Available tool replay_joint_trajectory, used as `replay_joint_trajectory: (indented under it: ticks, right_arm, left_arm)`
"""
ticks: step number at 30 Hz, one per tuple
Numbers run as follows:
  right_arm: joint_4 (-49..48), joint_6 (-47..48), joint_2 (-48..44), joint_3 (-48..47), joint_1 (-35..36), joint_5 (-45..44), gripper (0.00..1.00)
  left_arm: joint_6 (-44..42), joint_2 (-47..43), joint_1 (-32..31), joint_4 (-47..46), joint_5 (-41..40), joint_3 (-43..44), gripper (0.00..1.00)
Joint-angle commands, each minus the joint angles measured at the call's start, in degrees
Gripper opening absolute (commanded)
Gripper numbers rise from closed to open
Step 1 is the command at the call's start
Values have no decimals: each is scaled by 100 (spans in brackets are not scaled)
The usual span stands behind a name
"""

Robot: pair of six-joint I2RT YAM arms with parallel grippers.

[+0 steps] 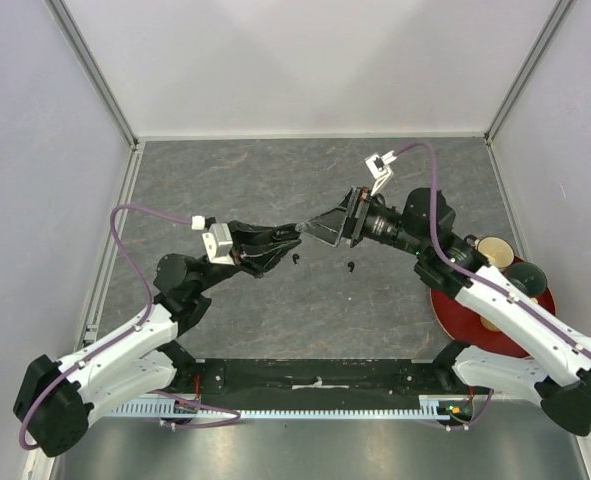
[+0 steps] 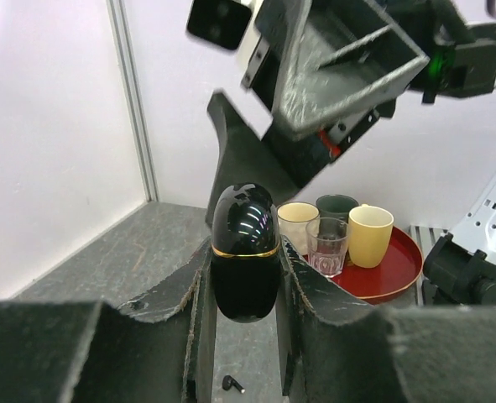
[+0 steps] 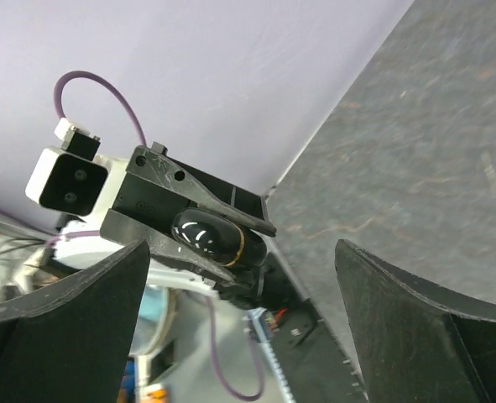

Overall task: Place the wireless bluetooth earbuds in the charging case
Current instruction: Open the charging case.

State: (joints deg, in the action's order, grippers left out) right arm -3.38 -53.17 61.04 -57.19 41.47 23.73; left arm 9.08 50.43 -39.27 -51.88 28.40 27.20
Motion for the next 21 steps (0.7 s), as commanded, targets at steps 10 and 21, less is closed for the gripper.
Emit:
replay_joint_trajectory:
  ticks: [10, 21]
  right_arm:
    - [1673, 2284, 83, -1013, 115, -483, 98]
    - [1691, 2258, 146, -873, 168, -887, 98]
  left_arm:
    - [656, 186, -20, -244, -90, 84, 2]
    - [753, 230, -20, -499, 322, 145, 2]
